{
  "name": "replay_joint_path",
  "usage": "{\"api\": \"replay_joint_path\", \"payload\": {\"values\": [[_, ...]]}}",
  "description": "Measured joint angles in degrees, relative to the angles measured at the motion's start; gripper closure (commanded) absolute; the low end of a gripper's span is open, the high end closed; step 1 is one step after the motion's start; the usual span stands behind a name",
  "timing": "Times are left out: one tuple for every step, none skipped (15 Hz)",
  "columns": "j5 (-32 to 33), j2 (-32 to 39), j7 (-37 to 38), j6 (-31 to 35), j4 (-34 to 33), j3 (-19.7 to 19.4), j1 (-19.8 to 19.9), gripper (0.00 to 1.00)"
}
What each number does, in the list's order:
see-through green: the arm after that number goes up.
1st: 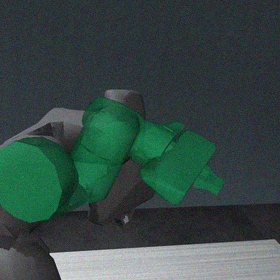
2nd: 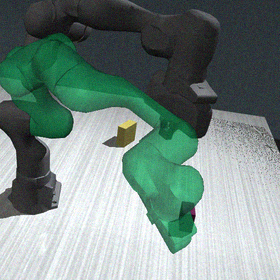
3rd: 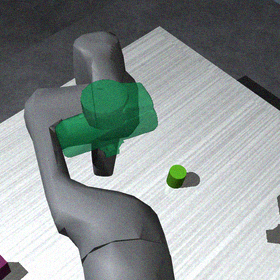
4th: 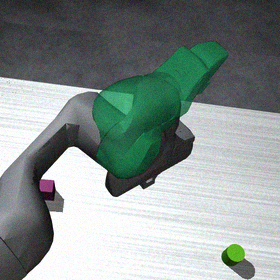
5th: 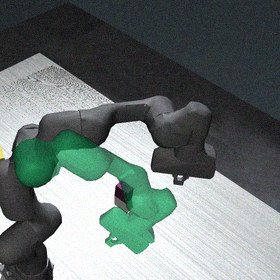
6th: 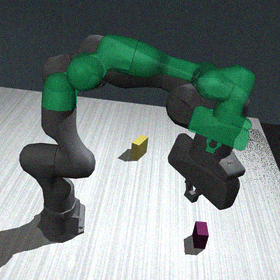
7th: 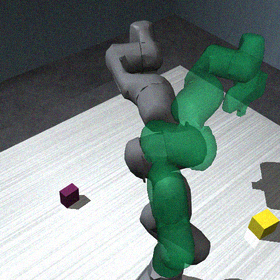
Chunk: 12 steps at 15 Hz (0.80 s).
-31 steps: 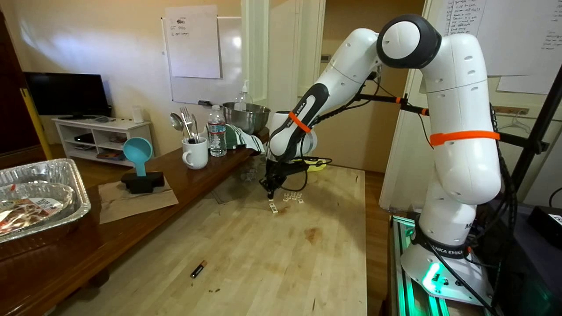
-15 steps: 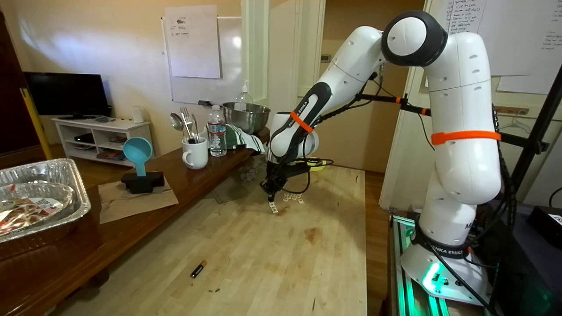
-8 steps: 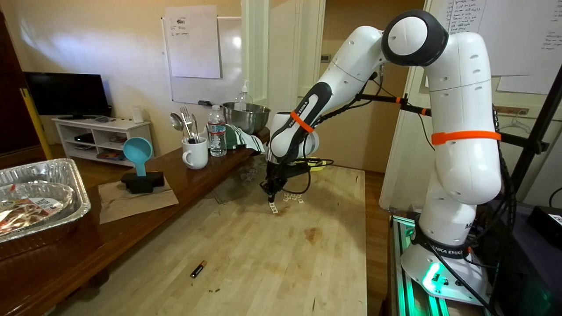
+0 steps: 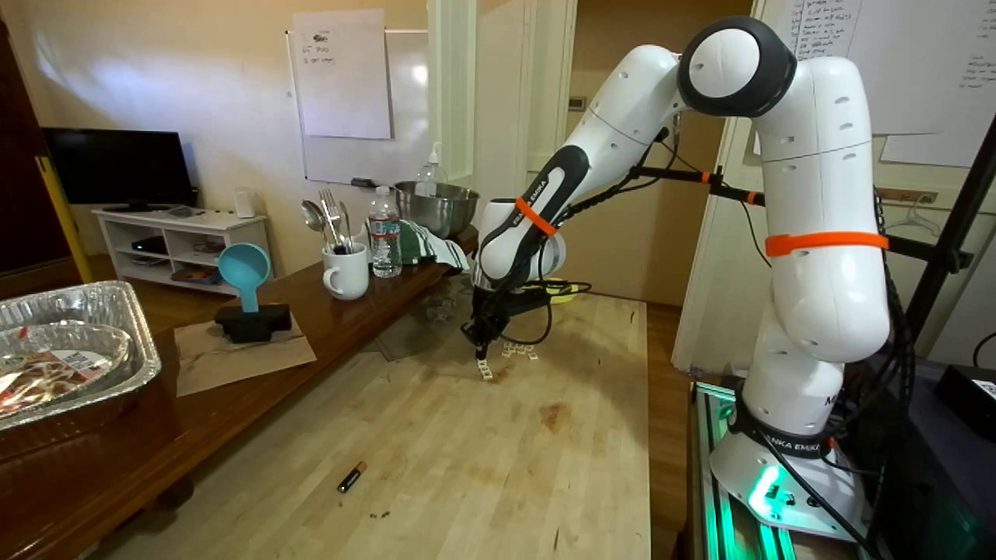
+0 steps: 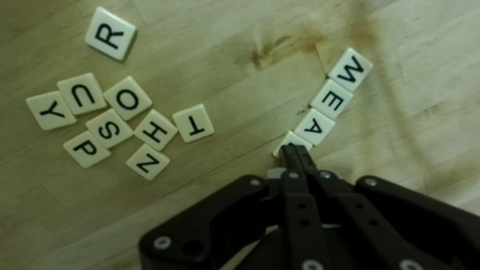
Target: Move the letter tiles to the left
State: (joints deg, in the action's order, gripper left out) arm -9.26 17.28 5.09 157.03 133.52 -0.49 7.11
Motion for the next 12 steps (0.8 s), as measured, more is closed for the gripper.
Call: {"api": "replay_joint_path", "payload": {"values": [[0.1, -0.1, 0.0, 0.0, 0.0, -0.1, -0.2, 1.0], [0.1, -0.3, 0.0, 0.0, 0.1, -0.2, -0.3, 1.0], [0.1, -0.5, -0.1, 0.0, 0.1, -0.2, -0.4, 1.0], [0.1, -0.8, -0.2, 0.0, 0.2, -0.2, -0.4, 1.0], [0.1, -1.1, -0.3, 0.0, 0.2, -0.2, -0.5, 1.0], [0.1, -1.4, -0.6, 0.0, 0.3, -0.2, -0.5, 1.0], [0.1, -1.6, -0.9, 0.0, 0.4, -0.2, -0.5, 1.0], [0.1, -1.9, -1.7, -0.1, 0.5, -0.2, -0.6, 1.0], [0.1, -2.2, -2.8, -0.5, 0.5, -0.2, -0.5, 1.0], [0.0, -2.5, -4.4, -1.3, 0.5, -0.1, -0.5, 1.0], [-0.1, -2.9, -6.6, -2.4, 0.5, 0.2, -0.3, 1.0], [-0.3, -3.2, -9.3, -3.7, 0.5, 0.5, -0.1, 1.0]]}}
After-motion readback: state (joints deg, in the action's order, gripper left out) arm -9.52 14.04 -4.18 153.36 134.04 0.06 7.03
